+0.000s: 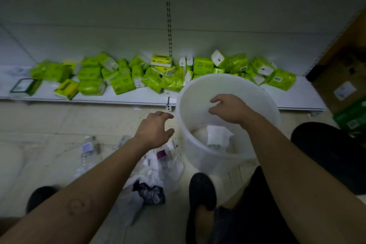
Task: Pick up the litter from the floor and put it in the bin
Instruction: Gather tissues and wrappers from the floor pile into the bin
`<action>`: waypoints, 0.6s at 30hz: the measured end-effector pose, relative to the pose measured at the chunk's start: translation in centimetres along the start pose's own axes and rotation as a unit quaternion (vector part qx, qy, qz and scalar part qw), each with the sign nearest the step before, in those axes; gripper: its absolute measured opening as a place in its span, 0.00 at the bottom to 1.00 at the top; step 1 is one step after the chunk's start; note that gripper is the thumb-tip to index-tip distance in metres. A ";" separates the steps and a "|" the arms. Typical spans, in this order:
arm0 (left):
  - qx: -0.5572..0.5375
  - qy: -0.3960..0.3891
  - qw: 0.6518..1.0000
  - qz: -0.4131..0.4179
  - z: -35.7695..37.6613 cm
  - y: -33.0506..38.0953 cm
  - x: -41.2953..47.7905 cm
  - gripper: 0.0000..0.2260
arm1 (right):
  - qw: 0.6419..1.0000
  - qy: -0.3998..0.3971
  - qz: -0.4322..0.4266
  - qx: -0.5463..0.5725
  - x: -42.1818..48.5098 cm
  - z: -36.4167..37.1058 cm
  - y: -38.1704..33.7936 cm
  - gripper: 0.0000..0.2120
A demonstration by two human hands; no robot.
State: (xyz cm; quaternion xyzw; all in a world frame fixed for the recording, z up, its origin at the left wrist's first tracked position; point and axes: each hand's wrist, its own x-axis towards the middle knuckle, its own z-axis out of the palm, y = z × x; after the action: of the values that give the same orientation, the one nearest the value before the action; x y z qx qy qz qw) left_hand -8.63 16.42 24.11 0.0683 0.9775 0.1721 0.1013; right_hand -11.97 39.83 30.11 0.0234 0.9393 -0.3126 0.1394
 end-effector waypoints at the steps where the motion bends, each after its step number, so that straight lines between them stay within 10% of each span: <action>1: 0.006 -0.008 1.000 -0.015 -0.2 -1.2 -1.0 0.23 | 1.000 -0.004 -0.022 0.016 -0.5 0.5 -1.3 0.19; 9: -0.021 -0.066 0.992 -0.104 0.8 -9.3 -8.8 0.21 | 0.976 -0.134 -0.145 -0.090 -3.0 9.8 -10.6 0.15; 18: -0.084 -0.218 0.962 -0.143 6.9 -16.8 -12.7 0.17 | 0.887 -0.376 -0.083 -0.253 -1.3 24.9 -9.9 0.14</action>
State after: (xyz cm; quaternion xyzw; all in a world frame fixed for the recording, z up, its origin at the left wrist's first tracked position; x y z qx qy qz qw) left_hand 3.57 0.80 14.13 -0.0454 0.9133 0.2186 0.3407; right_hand -5.90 17.11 17.12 -0.2097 0.8622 -0.0596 0.4573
